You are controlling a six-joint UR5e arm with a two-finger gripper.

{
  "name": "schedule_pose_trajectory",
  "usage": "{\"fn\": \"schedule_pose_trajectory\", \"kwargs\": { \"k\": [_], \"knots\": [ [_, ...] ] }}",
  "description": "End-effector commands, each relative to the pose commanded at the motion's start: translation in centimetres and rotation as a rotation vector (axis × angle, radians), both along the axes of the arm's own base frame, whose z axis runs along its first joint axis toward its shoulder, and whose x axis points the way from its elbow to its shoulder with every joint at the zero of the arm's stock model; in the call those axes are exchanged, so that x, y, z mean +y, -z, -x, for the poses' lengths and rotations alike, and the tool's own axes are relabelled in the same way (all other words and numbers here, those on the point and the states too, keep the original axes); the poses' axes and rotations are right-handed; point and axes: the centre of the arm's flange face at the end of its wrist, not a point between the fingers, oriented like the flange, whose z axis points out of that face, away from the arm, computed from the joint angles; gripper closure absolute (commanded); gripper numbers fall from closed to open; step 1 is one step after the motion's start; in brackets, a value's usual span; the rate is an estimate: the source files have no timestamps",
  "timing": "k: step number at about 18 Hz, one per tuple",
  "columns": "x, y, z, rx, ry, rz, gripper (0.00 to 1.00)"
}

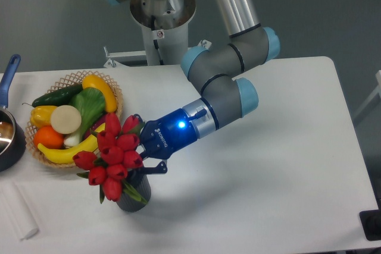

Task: Insert the flowers into the vase
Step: 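Lower the tulip stems down into the black vase, then open the gripper to release the tulips in the vase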

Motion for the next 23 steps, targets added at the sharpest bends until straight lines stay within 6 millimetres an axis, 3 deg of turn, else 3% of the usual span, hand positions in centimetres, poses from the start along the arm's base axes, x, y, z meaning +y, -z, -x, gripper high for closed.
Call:
{"fn": "schedule_pose_trajectory", "kwargs": {
  "k": [11, 18, 23],
  "knots": [
    [-0.5, 1.7, -0.5, 0.016, 0.0, -0.002, 0.63],
    [-0.7, 1.9, -0.1, 0.037, -0.006, -0.017, 0.12],
    [-1.0, 2.1, -0.1, 0.078, -0.011, 0.0, 0.01]
  ]
}}
